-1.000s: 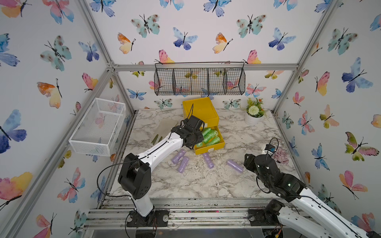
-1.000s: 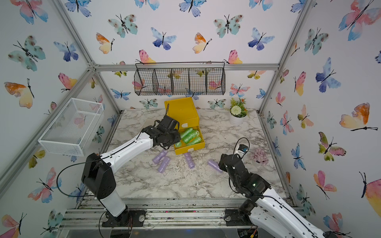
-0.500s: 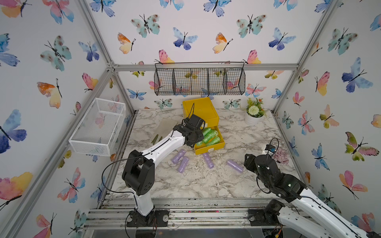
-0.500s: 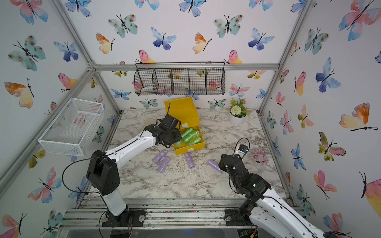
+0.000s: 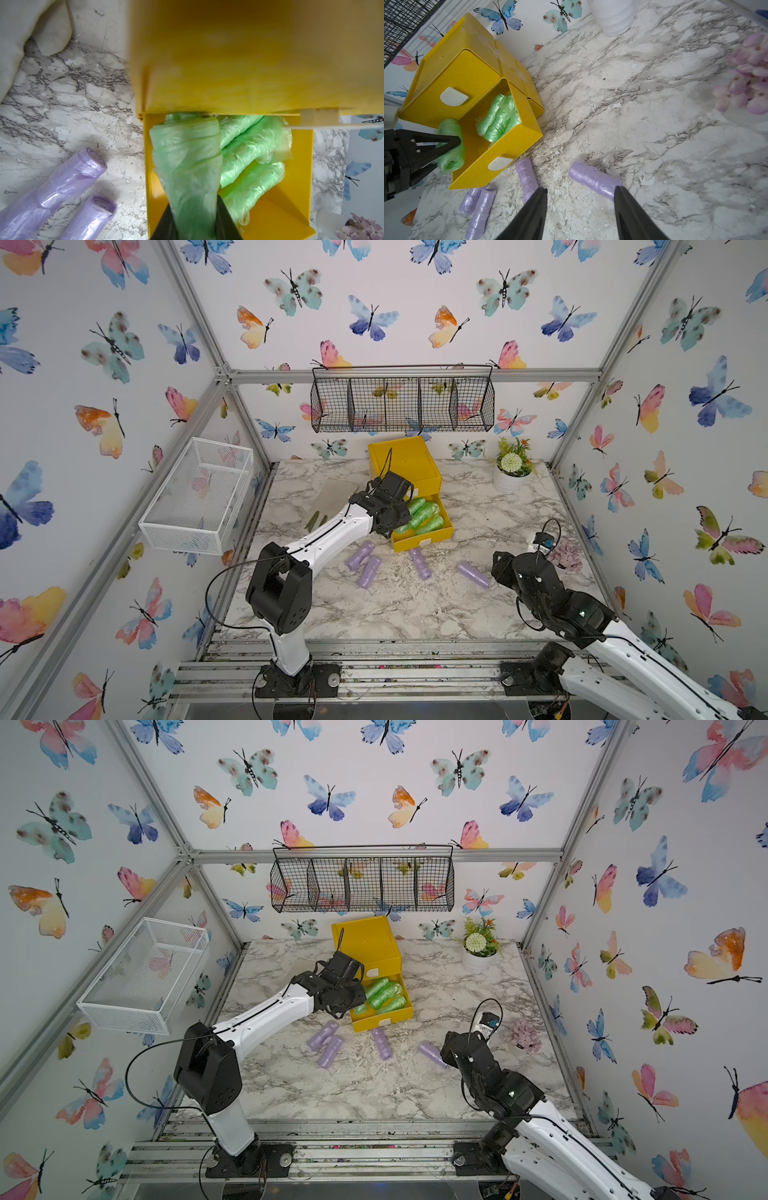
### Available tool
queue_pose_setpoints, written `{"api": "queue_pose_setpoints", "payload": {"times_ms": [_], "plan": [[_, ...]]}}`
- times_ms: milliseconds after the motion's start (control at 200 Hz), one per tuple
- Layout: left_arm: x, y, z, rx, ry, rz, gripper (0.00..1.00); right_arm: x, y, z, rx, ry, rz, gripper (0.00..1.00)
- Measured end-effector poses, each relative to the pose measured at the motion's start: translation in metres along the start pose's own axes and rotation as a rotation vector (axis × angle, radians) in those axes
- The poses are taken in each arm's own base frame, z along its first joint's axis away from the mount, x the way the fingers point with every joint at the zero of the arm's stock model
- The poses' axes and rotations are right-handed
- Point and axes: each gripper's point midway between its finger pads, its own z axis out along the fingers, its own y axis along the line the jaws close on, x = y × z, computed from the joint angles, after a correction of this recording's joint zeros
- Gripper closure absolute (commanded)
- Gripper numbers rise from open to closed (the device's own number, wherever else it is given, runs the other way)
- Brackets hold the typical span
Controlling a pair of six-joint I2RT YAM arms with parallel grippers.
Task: Sort the rolls of trash bags by color and place them into the drawer
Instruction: Place the roll of trash bags in the drawer.
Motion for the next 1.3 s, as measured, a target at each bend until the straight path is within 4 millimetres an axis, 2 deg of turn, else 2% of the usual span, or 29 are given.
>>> {"api": "queue_pose_setpoints", "payload": {"times_ms": [340, 706, 871, 1171, 1301], "plan": [[0.0037, 0.0059, -0.0013, 0.000, -0.002, 0.000, 0.75, 0.0029, -0.0004, 0.0034, 0.011, 0.009, -0.008, 0.43], [0.0042, 0.0047, -0.0011, 0.003, -0.002, 0.002, 0.66, 0.0032, 0.0017, 0.0051, 0.007, 0.011, -0.007, 0.43], [0.0044, 0.0048, -0.0001, 0.005, -0.005, 0.002, 0.65, 0.0030, 0.0020, 0.0052, 0.006, 0.010, -0.005, 0.43], [0.0034, 0.0036, 0.0011, 0.013, -0.012, 0.002, 0.66, 0.0033, 0.0029, 0.0063, 0.006, 0.010, -0.004, 0.43], [0.0035, 0.0035, 0.0012, 0.014, -0.011, 0.004, 0.73, 0.0032, 0.0030, 0.0063, 0.006, 0.010, -0.003, 0.43]]}}
